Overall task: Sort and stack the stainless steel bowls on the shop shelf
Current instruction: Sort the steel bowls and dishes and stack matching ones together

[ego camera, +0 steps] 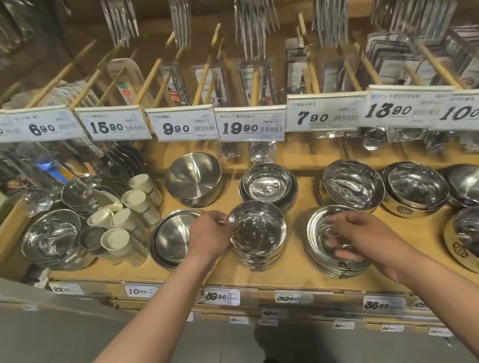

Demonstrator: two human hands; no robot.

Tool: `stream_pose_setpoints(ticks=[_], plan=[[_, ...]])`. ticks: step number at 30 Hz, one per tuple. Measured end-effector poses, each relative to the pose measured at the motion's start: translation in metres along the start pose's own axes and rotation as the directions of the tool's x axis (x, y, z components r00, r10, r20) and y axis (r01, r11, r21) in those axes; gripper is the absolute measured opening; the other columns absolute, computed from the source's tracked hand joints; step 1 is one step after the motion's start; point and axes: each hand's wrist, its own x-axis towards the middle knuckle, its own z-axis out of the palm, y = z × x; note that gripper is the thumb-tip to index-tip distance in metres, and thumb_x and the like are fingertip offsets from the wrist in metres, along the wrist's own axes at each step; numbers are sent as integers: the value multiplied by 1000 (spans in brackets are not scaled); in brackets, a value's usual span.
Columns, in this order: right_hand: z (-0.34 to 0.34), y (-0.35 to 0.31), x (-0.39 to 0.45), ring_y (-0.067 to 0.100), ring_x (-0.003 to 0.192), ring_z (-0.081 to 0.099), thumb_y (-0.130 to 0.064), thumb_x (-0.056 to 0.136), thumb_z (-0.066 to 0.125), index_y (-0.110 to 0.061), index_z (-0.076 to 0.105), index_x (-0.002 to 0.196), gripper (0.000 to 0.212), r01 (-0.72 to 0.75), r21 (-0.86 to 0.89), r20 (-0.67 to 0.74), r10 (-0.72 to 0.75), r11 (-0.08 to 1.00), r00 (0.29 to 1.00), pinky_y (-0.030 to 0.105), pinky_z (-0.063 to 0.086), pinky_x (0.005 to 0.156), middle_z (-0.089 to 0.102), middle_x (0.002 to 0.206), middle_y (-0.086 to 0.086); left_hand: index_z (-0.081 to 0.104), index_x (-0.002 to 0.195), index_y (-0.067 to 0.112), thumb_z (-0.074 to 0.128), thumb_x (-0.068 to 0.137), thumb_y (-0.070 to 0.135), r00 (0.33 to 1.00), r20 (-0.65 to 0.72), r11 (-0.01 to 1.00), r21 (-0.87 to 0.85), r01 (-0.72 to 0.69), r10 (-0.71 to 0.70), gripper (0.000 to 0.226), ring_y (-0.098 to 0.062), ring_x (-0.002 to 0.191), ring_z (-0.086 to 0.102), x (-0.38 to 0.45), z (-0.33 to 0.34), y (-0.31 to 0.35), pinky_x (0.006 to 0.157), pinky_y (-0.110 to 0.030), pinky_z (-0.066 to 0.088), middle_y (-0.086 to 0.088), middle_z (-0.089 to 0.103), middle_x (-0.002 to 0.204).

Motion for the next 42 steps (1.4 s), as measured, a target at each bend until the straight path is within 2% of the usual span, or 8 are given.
stream_pose_setpoints(ticks=[3,9,17,22,28,33,38,42], plan=[[-4,-1,-3,15,83,69,-11,102,55,-16,69,108,16,-1,14,-5,1,1000,1000,22,60,61,72,83,1,68,112,11,70,92,29,1000,-19,997,68,-24,25,27,-16,75,65,-3,-10,3,71,-31,55,-5,71,101],[-41,0,-14,9,72,68,-12,102,55,-15,68,108,15,0,24,-95,2,1000,995,24,60,64,70,85,2,66,122,17,66,93,36,968,-96,952,227,-204,230,34,-16,88,59,-13,-18,43,77,-28,43,-1,69,110],[-119,12,-26,17,83,65,-21,102,58,-14,70,103,14,32,0,-271,-31,999,962,27,58,66,69,91,5,62,91,32,64,94,28,936,82,922,165,-351,342,6,-6,79,62,-21,48,103,68,-24,46,15,66,85],[-173,25,-21,13,57,54,-25,102,57,-14,67,98,16,13,-45,-314,-26,999,949,20,43,44,60,77,2,66,101,31,66,91,32,949,163,941,162,-296,270,10,-9,84,62,-12,98,119,65,-20,42,9,68,97],[-226,24,3,29,81,68,-28,99,57,-15,68,93,18,3,-233,-360,-89,972,929,44,52,78,73,84,9,66,89,33,67,88,39,965,138,964,119,-238,221,7,-5,66,65,-12,135,133,61,-24,47,13,71,81],[-248,26,41,16,57,58,-19,97,55,-9,68,106,18,13,-371,-306,-135,929,942,31,44,59,66,68,2,68,93,29,67,91,31,982,106,972,157,-174,159,3,-13,76,62,-11,150,136,71,-27,44,9,67,86],[-255,18,79,32,102,67,-21,97,62,-7,66,121,28,29,-551,-242,-193,834,951,34,45,79,72,107,15,67,94,28,65,94,28,996,23,987,134,-84,81,2,-6,83,63,-22,149,134,65,-21,41,14,68,93],[-253,15,106,35,98,64,-29,97,63,-2,64,106,28,7,-679,-217,-210,734,953,36,43,73,70,105,22,70,96,20,65,94,16,997,-77,1000,-1,12,-12,6,2,62,64,-31,145,127,53,-13,46,4,71,95]])
